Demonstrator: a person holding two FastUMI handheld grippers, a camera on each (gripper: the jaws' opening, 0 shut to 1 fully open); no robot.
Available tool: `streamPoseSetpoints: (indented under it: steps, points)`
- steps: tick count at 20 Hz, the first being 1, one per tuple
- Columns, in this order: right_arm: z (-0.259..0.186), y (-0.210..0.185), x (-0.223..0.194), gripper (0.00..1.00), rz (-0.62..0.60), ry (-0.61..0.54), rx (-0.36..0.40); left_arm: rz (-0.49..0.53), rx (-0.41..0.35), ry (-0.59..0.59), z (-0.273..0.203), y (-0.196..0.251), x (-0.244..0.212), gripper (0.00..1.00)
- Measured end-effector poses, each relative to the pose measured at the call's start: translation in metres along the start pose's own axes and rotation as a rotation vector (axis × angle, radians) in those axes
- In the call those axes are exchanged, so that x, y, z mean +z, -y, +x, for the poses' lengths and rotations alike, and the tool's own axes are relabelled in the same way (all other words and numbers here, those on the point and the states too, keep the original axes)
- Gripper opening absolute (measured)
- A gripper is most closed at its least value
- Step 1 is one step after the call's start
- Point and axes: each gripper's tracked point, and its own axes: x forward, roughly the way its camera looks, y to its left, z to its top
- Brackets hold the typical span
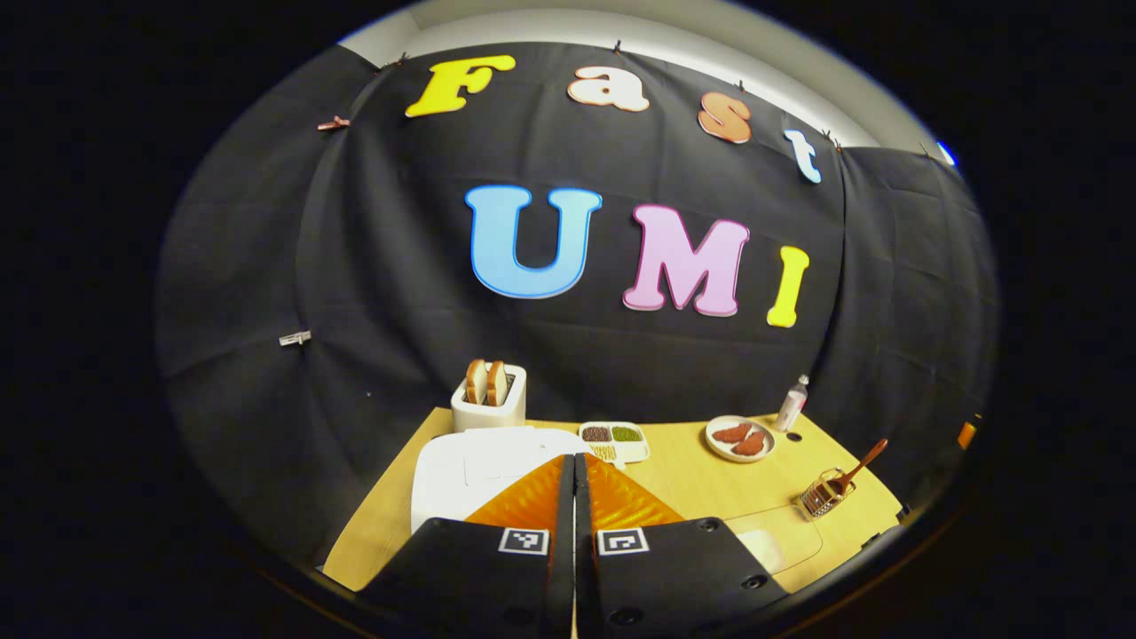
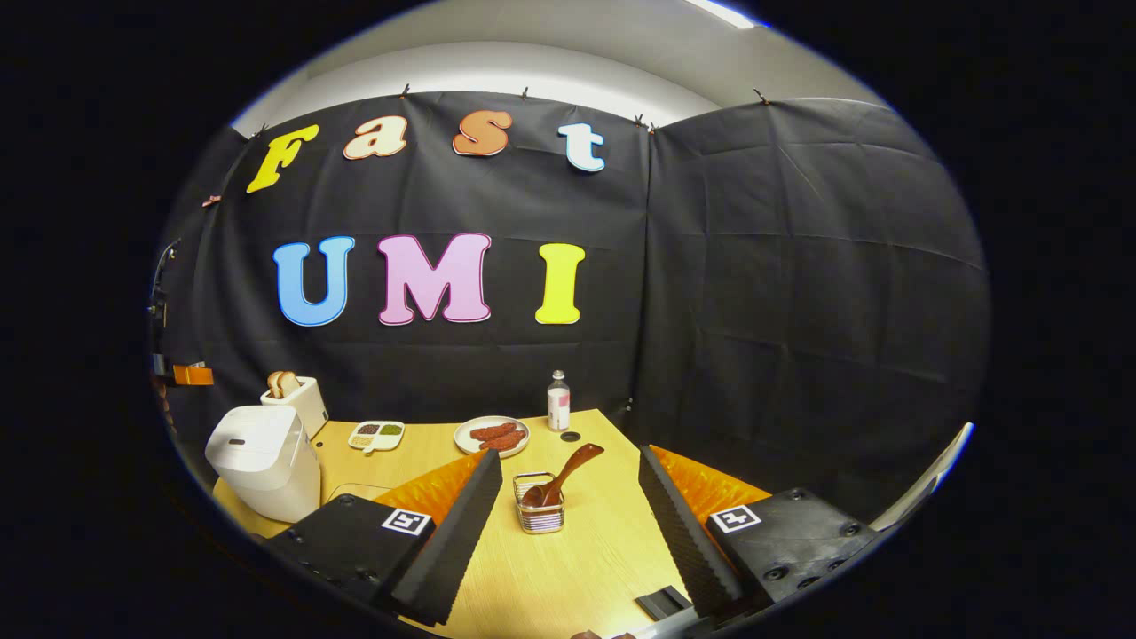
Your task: Close the left gripper, press the button to open the rice cooker; take a wooden spoon from the chopstick holder with the right hand, scoop a spoonful of rice and pour it into the rice cooker, then put the wooden spoon back into the chopstick holder.
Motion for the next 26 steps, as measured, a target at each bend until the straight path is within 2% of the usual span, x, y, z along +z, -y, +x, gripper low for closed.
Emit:
streamPoseSetpoints:
  steps: [4,9,12,16,22,24,26]
  points:
    - [-0.013,0.005,-0.007,0.98,-0.001,-0.019,-0.022,-0.038,-0.011,-0.144,0.024,-0.007,-0.045,0.06]
    - [-0.022,0.006,-0.015,0.98,0.01,-0.045,-0.04,-0.094,0.027,-0.248,0.042,-0.018,-0.082,0.06]
    - [-0.026,0.005,-0.015,0.98,0.003,-0.041,-0.045,-0.079,0.03,-0.284,0.045,-0.016,-0.098,0.06]
    - [-0.03,0.001,-0.019,0.98,-0.004,-0.048,-0.039,-0.026,0.042,-0.245,0.047,-0.018,-0.099,0.06]
    - [-0.036,-0.016,-0.028,0.98,-0.019,-0.07,0.002,-0.178,0.02,-0.229,0.045,-0.02,-0.104,0.07]
    - [-0.039,-0.021,-0.019,0.98,-0.02,-0.054,0.021,-0.162,0.021,-0.2,0.041,-0.02,-0.093,0.07]
    - [-0.04,-0.024,-0.018,0.98,-0.022,-0.049,0.031,-0.125,0.032,-0.101,0.028,-0.018,-0.059,0.06]
